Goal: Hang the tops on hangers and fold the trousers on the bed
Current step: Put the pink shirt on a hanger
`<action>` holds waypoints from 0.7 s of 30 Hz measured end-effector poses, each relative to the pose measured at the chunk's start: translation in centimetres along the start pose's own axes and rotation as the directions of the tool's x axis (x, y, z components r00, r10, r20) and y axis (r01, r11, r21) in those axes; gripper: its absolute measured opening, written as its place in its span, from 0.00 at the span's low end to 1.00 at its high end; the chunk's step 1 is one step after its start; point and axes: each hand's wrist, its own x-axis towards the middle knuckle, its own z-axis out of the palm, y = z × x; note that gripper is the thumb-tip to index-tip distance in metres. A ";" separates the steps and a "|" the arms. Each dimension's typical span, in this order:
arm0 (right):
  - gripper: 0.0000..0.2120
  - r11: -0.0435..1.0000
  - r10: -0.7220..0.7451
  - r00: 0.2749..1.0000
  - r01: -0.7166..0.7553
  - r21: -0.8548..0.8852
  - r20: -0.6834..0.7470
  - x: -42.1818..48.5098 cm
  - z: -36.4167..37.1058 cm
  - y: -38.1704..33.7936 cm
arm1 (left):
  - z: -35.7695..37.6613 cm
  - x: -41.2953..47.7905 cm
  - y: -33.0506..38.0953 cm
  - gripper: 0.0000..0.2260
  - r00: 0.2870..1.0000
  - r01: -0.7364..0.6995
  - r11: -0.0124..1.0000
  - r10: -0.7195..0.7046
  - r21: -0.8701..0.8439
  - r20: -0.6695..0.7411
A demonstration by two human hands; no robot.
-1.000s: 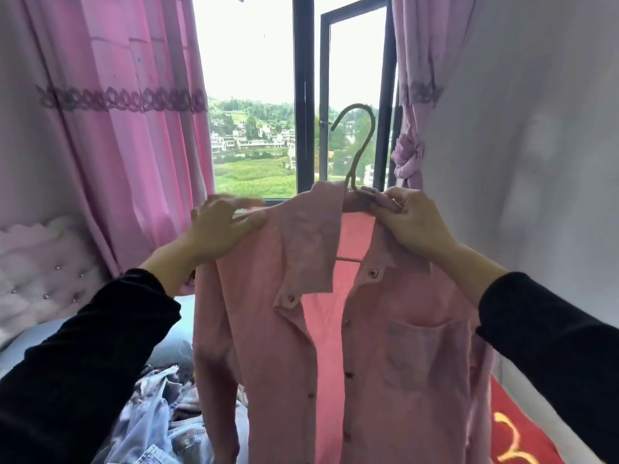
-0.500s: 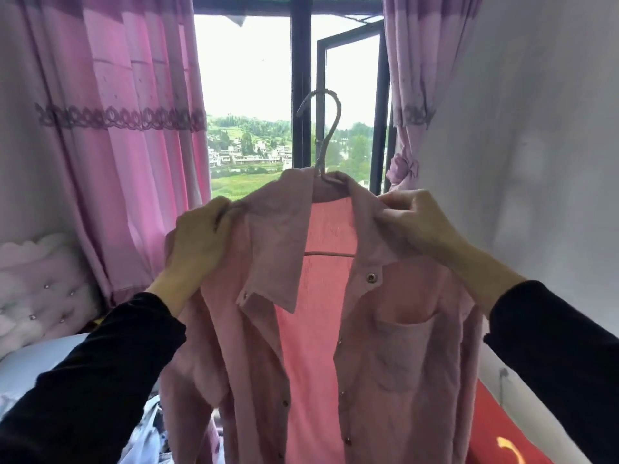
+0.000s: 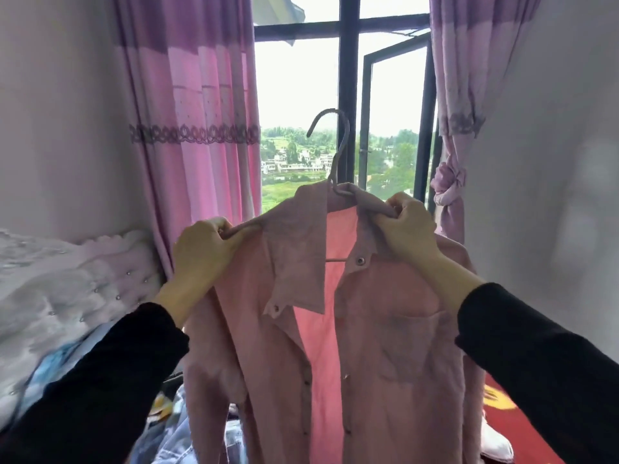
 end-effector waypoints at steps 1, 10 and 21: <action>0.08 0.999 -0.008 1.000 0.007 0.045 0.012 -0.4 -0.2 -0.7 | -1.6 -0.7 -0.1 0.26 1.000 -0.002 1.000 0.003 -0.022 0.016; 0.07 0.967 -0.046 0.995 0.021 0.253 0.090 -5.7 -1.9 -7.1 | -15.8 -12.4 -1.4 0.16 0.997 0.068 0.994 -0.064 0.086 -0.053; 0.08 0.837 -0.275 0.923 0.091 0.539 0.271 -16.7 0.3 -20.3 | -36.3 -23.6 0.5 0.16 0.936 0.201 0.876 -0.039 0.439 -0.351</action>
